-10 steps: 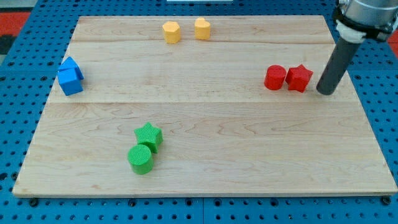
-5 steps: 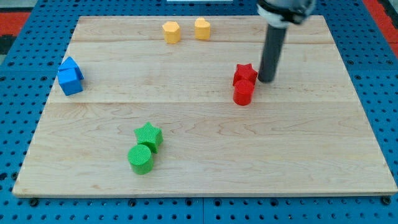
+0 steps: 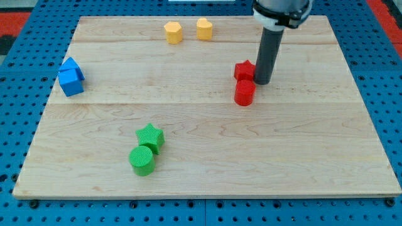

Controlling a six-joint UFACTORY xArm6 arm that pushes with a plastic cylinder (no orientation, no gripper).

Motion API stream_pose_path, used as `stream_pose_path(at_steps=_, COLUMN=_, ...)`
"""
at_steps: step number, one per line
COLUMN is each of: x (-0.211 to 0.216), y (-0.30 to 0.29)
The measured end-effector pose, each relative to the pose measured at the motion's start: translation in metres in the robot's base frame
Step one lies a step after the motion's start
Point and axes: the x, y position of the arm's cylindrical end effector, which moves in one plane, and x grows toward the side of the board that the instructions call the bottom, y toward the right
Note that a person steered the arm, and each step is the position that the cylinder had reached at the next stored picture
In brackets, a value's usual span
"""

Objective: Push the red star into the yellow hexagon

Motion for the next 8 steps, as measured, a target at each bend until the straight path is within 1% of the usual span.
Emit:
stream_pose_path(at_steps=1, x=-0.024, y=-0.033)
stream_pose_path(at_steps=2, x=-0.061, y=-0.065)
stream_pose_path(at_steps=4, x=-0.008, y=-0.072)
stream_pose_path(at_steps=5, x=-0.011, y=-0.090)
stream_pose_path(at_steps=6, x=-0.024, y=-0.107)
stream_pose_path(at_steps=7, x=-0.011, y=-0.109)
stream_pose_path(at_steps=8, x=-0.011, y=-0.121)
